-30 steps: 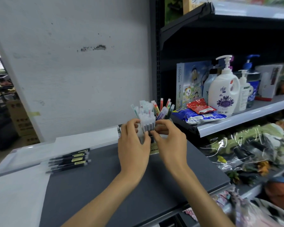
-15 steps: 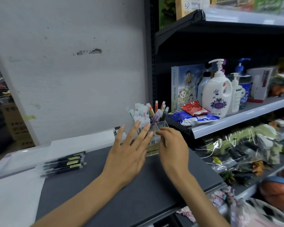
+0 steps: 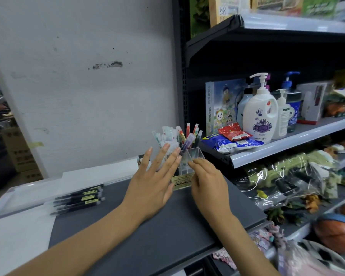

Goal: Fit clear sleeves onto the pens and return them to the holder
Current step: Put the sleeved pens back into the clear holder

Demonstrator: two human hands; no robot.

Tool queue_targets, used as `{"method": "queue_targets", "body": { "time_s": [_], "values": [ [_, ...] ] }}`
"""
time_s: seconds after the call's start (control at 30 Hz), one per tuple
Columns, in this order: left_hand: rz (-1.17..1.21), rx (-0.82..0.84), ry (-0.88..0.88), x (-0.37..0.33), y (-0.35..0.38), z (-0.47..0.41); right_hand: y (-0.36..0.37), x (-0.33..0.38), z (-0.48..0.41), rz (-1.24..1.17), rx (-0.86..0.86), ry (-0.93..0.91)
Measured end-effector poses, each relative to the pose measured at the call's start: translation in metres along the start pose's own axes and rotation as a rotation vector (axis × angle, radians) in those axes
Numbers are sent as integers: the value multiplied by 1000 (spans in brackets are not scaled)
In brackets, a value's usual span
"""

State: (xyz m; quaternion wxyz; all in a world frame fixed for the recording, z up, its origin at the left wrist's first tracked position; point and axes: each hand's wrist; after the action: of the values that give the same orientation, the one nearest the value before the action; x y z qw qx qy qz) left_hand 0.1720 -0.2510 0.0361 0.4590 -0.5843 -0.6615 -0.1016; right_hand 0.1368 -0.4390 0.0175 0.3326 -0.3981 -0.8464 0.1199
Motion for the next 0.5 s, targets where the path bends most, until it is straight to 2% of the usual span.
{"method": "queue_targets", "body": {
  "time_s": [0.27,0.5],
  "values": [
    [33,-76,-9,9,4,16,-1,-1,1,-18,39,18],
    [52,12,3,11,1,13,1,0,5,18,49,23]
  ]
}}
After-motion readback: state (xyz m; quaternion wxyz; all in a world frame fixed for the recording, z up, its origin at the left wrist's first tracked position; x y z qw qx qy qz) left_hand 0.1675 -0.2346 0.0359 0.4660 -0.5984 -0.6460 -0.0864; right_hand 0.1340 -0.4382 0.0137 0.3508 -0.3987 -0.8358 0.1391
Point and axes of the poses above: each hand's wrist, its own z-axis away from the middle knuckle, its own y-axis out of the palm, x = y × z, and after that the axes turned 12 degrees about -z, right-handed
